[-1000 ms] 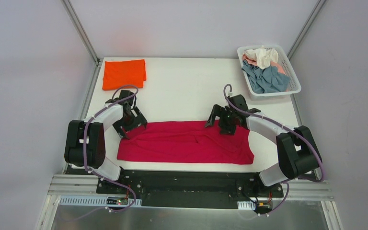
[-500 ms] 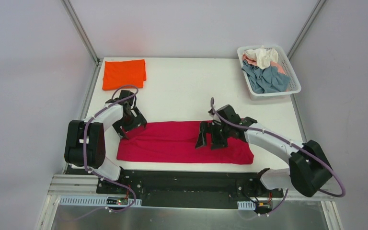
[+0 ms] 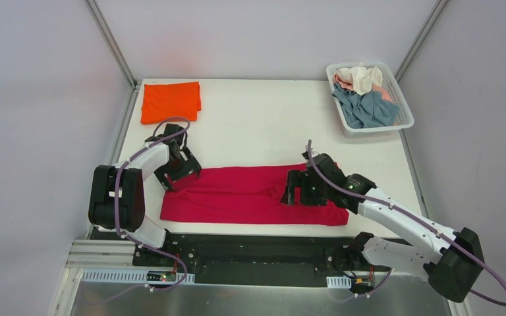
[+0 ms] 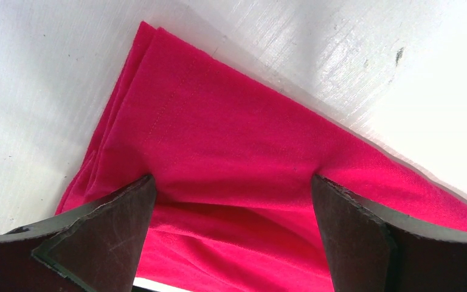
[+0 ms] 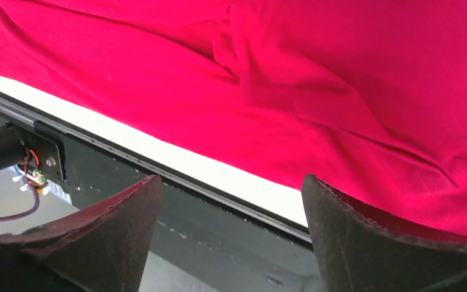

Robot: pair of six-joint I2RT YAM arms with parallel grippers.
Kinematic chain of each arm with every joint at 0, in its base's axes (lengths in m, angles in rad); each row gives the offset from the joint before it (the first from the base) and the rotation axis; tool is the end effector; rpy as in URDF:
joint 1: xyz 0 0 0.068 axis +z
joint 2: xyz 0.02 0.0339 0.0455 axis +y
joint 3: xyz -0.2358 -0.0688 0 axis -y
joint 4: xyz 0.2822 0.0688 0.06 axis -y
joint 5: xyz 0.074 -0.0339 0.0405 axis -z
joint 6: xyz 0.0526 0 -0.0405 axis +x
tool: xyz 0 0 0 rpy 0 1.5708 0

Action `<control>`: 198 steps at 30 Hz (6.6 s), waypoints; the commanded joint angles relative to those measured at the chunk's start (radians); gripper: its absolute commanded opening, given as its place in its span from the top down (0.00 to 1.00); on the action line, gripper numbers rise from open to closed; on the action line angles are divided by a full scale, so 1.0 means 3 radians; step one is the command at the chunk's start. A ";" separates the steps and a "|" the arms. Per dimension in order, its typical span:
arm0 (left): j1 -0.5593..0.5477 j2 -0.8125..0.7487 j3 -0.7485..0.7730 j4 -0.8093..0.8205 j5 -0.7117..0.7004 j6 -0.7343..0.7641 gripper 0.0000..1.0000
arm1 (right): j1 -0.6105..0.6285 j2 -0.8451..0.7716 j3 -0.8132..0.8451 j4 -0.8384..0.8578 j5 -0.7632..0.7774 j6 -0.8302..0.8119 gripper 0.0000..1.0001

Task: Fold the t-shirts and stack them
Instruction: Fold the other side of the tshirt into a rectangle, then rotate the tshirt 90 degrees, then grab the bottom of the folded rectangular tshirt with both arms

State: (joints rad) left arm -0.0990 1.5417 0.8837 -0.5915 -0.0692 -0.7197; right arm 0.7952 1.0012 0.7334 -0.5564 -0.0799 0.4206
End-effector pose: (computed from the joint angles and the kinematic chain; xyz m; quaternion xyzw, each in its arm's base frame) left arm 0.3119 -0.0273 0.1041 -0.3065 0.9377 -0.0323 0.1602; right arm 0.1837 0.1934 0.2025 -0.1876 0.9114 0.2386 0.2779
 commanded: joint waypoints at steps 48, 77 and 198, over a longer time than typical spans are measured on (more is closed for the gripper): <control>-0.0007 0.0168 0.0156 -0.0135 -0.0071 0.0043 0.01 | 0.0304 0.1470 0.0937 -0.0398 -0.0251 0.0329 1.00; 0.0062 0.0032 0.0161 -0.0172 -0.0218 0.0095 0.01 | -0.0988 0.1061 0.0051 0.0259 0.0297 0.0757 0.01; -0.2576 -0.0359 0.0063 0.0036 -0.0100 -0.0577 0.11 | -0.1369 0.1086 0.0751 0.0596 0.0016 0.0489 0.01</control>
State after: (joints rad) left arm -0.8692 1.3724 0.8940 -0.5858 -0.1085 -0.8486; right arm 0.2848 1.4483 1.0973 -0.4049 -0.0910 0.5262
